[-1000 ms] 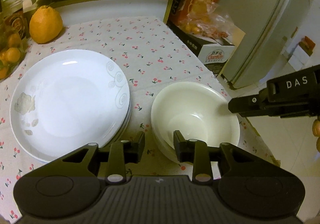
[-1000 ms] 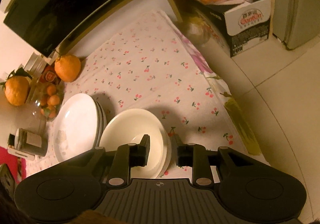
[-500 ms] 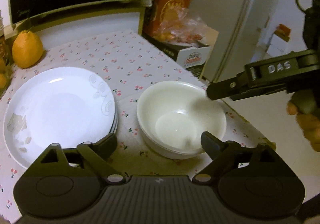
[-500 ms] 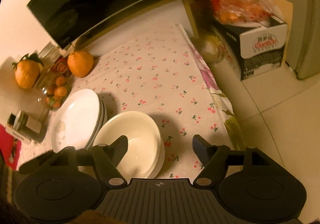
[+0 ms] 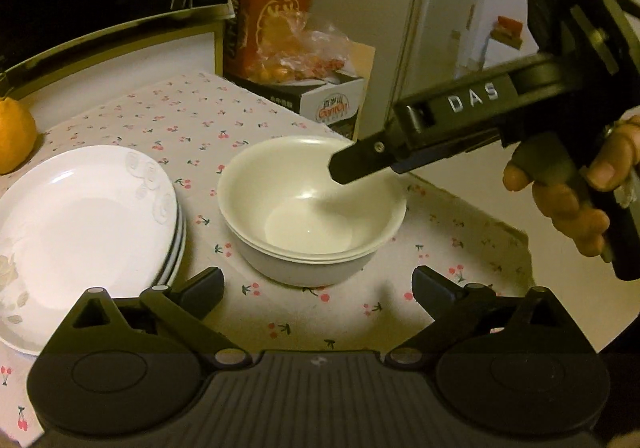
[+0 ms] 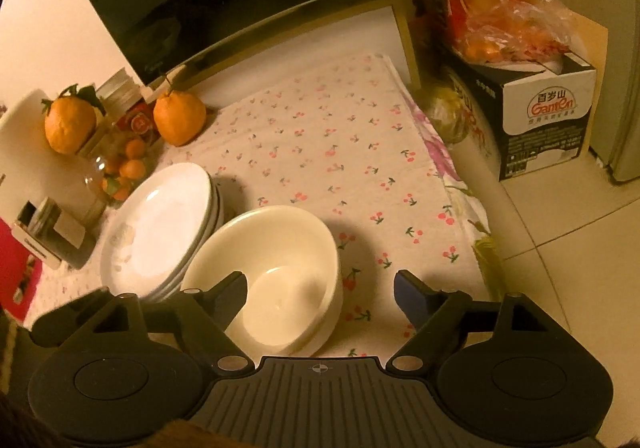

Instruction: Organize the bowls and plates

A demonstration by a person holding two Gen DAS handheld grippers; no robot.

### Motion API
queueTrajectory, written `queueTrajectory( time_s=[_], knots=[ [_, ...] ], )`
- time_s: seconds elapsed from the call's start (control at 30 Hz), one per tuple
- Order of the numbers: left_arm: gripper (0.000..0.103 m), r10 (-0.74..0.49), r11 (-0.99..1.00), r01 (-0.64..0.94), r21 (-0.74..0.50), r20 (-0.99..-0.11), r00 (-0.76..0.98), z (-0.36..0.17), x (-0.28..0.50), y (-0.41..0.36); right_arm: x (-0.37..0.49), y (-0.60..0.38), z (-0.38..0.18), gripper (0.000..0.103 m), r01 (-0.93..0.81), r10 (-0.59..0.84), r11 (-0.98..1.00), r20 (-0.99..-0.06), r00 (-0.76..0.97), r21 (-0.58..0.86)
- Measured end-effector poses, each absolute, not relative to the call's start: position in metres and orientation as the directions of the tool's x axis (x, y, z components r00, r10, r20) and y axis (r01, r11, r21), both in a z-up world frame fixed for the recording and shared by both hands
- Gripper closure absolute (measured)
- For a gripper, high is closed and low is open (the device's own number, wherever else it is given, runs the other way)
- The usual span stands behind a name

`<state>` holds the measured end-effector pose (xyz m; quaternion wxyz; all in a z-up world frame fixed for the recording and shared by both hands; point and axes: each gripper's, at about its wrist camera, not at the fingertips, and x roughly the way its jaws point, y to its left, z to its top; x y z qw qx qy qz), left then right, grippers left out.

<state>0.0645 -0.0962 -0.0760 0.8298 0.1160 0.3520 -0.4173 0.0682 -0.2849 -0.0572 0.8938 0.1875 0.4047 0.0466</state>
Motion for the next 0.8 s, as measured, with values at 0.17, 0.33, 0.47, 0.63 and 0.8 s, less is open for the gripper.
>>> queueTrajectory(
  time_s=[0.17, 0.33, 0.47, 0.63, 0.8],
  knots=[
    [0.003, -0.612, 0.629, 0.771, -0.101, -0.675, 0.412, -0.083, 0.067, -0.098, 0.070, -0.284, -0.064, 0.021, 0.084, 0.229, 0.921, -0.702, 0.674, 0.381],
    [0.005, -0.622, 0.631, 0.768, -0.111, -0.665, 0.414, -0.085, 0.070, -0.100, 0.073, -0.287, -0.070, 0.021, 0.108, 0.231, 0.910, -0.703, 0.672, 0.401],
    [0.009, -0.624, 0.626, 0.773, -0.102, -0.660, 0.418, -0.086, 0.071, -0.104, 0.075, -0.286, -0.074, 0.021, 0.121, 0.230, 0.904, -0.705, 0.671, 0.410],
    [0.013, -0.626, 0.633, 0.766, -0.113, -0.657, 0.421, -0.086, 0.073, -0.105, 0.078, -0.282, -0.076, 0.025, 0.106, 0.227, 0.914, -0.710, 0.666, 0.392],
    [0.019, -0.625, 0.640, 0.760, -0.118, -0.655, 0.425, -0.086, 0.075, -0.103, 0.080, -0.280, -0.077, 0.049, 0.101, 0.236, 0.914, -0.716, 0.657, 0.393]
  ],
)
